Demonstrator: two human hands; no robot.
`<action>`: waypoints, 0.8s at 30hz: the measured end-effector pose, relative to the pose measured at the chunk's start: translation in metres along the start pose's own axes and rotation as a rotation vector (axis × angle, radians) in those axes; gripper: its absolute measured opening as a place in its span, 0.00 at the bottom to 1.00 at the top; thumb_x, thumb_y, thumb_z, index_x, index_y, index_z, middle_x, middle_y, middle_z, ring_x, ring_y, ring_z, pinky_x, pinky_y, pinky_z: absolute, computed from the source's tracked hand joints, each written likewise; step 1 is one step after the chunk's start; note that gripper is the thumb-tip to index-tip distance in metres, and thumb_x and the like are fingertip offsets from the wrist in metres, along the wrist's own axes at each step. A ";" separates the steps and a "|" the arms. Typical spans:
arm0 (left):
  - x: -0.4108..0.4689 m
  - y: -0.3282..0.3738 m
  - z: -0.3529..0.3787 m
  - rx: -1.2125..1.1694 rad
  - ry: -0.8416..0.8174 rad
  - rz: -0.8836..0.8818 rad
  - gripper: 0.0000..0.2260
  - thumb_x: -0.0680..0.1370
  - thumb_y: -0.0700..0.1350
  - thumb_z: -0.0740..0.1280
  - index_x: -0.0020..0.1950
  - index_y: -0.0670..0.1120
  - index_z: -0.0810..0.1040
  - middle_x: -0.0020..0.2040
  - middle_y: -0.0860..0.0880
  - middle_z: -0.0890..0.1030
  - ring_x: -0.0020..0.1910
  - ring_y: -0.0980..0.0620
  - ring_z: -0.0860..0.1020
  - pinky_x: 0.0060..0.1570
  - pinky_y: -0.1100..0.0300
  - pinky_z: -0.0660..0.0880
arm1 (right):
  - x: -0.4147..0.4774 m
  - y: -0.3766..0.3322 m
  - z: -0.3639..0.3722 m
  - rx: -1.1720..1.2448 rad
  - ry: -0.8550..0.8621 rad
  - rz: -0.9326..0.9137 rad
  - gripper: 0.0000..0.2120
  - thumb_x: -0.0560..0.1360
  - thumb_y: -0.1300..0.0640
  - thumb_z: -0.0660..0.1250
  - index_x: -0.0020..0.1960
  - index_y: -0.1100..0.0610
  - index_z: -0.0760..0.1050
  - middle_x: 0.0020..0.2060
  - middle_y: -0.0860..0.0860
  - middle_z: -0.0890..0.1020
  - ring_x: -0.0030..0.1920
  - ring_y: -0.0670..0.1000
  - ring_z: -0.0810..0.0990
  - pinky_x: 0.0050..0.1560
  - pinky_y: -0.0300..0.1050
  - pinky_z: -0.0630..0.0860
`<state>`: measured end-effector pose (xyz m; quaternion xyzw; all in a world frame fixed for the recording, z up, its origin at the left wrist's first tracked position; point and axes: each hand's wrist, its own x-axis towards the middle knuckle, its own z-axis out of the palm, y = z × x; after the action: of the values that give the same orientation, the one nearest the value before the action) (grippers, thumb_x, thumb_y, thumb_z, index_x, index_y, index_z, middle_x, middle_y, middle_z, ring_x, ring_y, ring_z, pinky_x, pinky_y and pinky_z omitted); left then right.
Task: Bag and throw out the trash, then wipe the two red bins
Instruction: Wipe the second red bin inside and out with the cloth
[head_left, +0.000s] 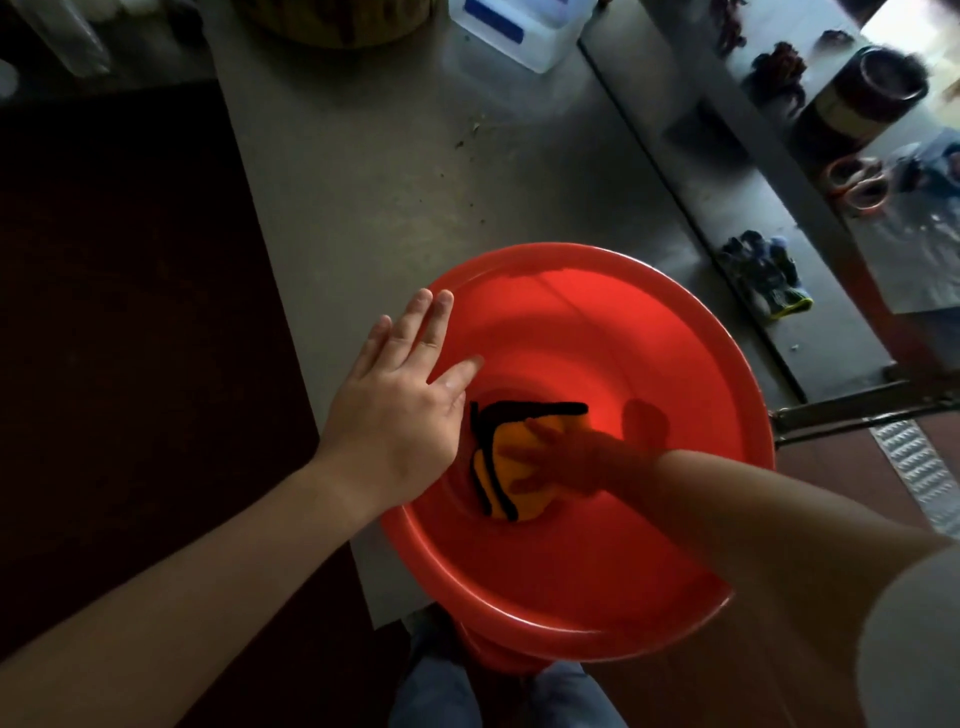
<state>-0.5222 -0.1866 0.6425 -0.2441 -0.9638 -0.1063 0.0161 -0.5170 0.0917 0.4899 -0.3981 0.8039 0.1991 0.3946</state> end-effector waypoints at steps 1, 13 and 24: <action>0.000 0.000 0.001 -0.001 0.001 -0.001 0.21 0.81 0.52 0.54 0.72 0.55 0.75 0.82 0.41 0.51 0.82 0.44 0.46 0.79 0.43 0.51 | 0.001 0.001 -0.001 -0.106 -0.035 -0.063 0.27 0.84 0.47 0.56 0.80 0.35 0.51 0.82 0.48 0.38 0.79 0.70 0.41 0.69 0.73 0.63; 0.000 0.001 -0.001 -0.007 0.017 0.002 0.21 0.81 0.51 0.55 0.72 0.54 0.75 0.82 0.41 0.52 0.82 0.43 0.48 0.78 0.42 0.52 | 0.038 -0.034 -0.007 -0.246 0.100 -0.175 0.25 0.85 0.48 0.54 0.80 0.37 0.53 0.82 0.51 0.38 0.77 0.75 0.41 0.70 0.77 0.58; 0.001 0.002 -0.001 0.000 0.026 0.006 0.21 0.81 0.51 0.56 0.72 0.54 0.75 0.82 0.40 0.52 0.82 0.43 0.48 0.79 0.43 0.51 | -0.006 0.006 -0.017 0.277 -0.008 0.100 0.23 0.82 0.48 0.59 0.76 0.48 0.68 0.78 0.52 0.64 0.79 0.55 0.61 0.73 0.52 0.61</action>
<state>-0.5222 -0.1850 0.6434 -0.2455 -0.9627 -0.1096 0.0289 -0.5275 0.0880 0.5051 -0.2984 0.8408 0.1072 0.4388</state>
